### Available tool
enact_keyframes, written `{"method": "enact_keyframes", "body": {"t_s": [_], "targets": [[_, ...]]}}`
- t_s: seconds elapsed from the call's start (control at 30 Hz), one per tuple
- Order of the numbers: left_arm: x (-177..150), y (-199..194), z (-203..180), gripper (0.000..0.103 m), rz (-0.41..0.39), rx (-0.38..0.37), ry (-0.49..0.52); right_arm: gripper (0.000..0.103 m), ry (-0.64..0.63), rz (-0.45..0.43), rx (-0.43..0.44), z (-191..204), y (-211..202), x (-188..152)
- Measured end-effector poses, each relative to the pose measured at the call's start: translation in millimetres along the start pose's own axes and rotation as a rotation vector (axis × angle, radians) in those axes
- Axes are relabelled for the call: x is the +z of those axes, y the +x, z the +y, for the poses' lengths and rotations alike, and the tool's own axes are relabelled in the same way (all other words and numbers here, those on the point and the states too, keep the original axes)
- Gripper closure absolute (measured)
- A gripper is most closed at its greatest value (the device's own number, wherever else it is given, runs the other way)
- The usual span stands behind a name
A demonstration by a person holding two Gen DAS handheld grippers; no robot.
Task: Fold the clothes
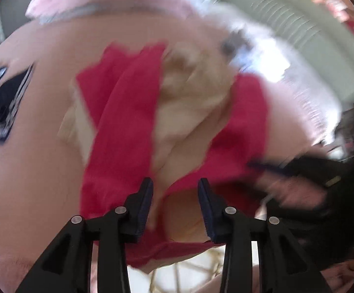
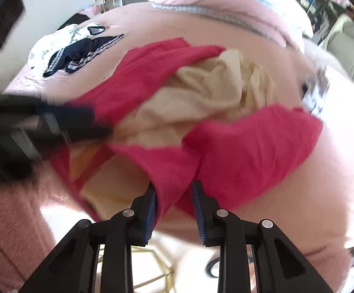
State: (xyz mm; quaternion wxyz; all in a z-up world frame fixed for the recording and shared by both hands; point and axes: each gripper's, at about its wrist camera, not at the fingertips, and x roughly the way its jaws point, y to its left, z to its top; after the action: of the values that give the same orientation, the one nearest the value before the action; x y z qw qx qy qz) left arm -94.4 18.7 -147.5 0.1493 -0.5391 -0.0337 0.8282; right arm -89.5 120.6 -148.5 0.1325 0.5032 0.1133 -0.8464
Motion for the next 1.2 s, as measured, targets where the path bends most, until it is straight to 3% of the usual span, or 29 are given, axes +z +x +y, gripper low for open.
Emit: {"method": "enact_keyframes", "body": {"t_s": [0.1, 0.17, 0.23, 0.3, 0.43, 0.6, 0.77, 0.97, 1.07, 1.2], "targets": [[-18, 6, 13, 0.069, 0.050, 0.031, -0.048, 0.073, -0.026, -0.012, -0.056, -3, 13, 8], [-32, 7, 23, 0.069, 0.074, 0.047, -0.077, 0.073, 0.036, 0.012, -0.102, -15, 19, 4], [-43, 4, 30, 0.069, 0.087, 0.035, -0.095, 0.073, 0.187, 0.014, -0.024, -37, 15, -4], [-52, 3, 33, 0.069, 0.111, 0.018, -0.103, 0.073, 0.260, 0.008, 0.010, -51, 7, -13], [-58, 3, 20, 0.069, 0.158, 0.017, -0.055, 0.073, 0.298, -0.095, -0.014, -57, -31, -24], [-40, -41, -8, 0.068, -0.061, -0.043, -0.008, 0.073, 0.301, -0.315, -0.082, -57, -97, -16], [-12, -80, -13, 0.067, -0.280, -0.126, -0.056, 0.073, 0.325, -0.371, -0.064, -58, -123, -15], [-11, -29, -22, 0.064, -0.119, -0.100, 0.005, 0.073, 0.348, -0.391, -0.082, -62, -130, -22], [-19, -19, -28, 0.064, -0.059, -0.132, 0.013, 0.073, 0.368, -0.406, -0.079, -70, -131, -25], [-33, -13, -29, 0.053, -0.055, 0.023, 0.042, 0.073, 0.395, -0.427, -0.071, -78, -131, -27]]}}
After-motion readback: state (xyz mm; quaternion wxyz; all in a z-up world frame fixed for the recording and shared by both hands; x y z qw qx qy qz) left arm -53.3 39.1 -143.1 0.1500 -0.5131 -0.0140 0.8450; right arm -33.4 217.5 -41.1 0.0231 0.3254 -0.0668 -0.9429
